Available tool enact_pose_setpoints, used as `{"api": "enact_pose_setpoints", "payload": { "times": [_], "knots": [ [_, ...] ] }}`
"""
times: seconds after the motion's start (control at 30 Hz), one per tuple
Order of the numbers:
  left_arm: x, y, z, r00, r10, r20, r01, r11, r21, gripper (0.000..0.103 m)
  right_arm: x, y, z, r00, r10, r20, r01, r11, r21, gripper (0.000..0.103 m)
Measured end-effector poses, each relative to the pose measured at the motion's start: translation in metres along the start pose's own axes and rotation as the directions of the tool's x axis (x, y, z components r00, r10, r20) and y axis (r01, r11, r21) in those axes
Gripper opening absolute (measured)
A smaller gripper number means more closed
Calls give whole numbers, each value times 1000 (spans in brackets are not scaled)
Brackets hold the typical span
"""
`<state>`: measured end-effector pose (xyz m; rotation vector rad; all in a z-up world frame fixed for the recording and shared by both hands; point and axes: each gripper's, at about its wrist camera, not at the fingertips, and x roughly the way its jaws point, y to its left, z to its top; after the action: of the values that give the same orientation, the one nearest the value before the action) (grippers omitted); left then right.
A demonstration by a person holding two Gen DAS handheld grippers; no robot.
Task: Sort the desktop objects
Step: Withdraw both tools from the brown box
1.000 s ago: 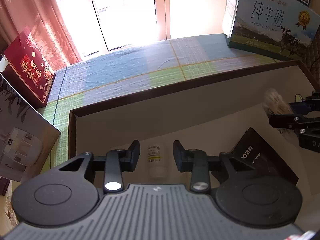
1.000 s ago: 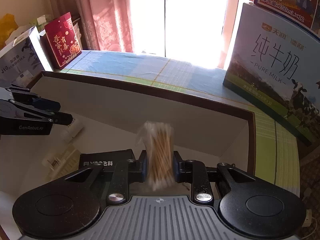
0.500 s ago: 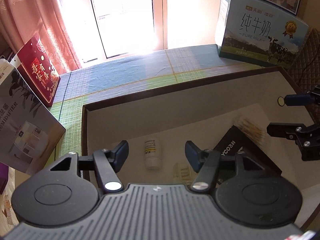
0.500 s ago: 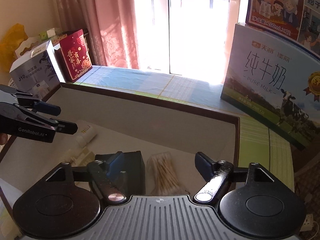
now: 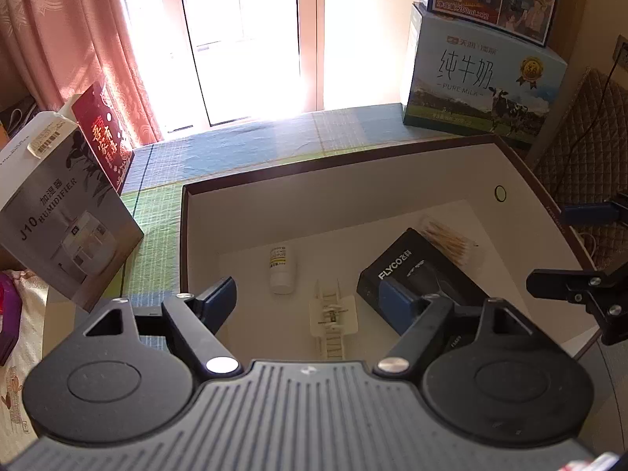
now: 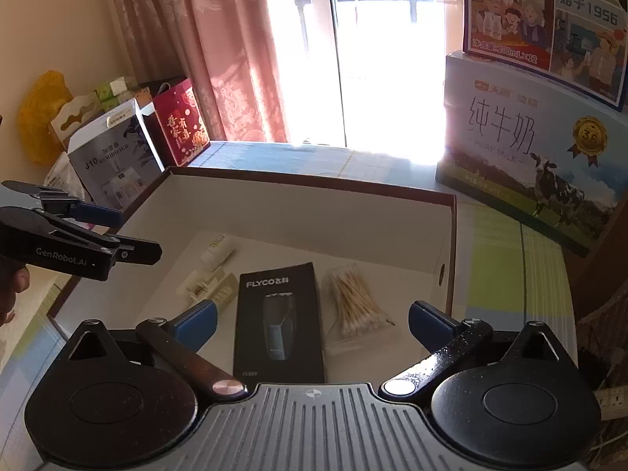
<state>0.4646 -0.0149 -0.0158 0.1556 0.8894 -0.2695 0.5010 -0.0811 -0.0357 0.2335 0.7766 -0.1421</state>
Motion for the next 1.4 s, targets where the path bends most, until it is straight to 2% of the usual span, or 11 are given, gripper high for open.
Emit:
{"api": "enact_pose_setpoints", "payload": {
  "times": [0.77,1.4],
  "knots": [
    [-99,-24,-49,998,25,60,-23,999,-29,87,-82,36,-33,997,-18,79,16,999,33,101],
    [-151,-41,-91,995,45,91,-40,998,-54,90,-129,51,-68,993,-5,119,-4,997,77,101]
  ]
}}
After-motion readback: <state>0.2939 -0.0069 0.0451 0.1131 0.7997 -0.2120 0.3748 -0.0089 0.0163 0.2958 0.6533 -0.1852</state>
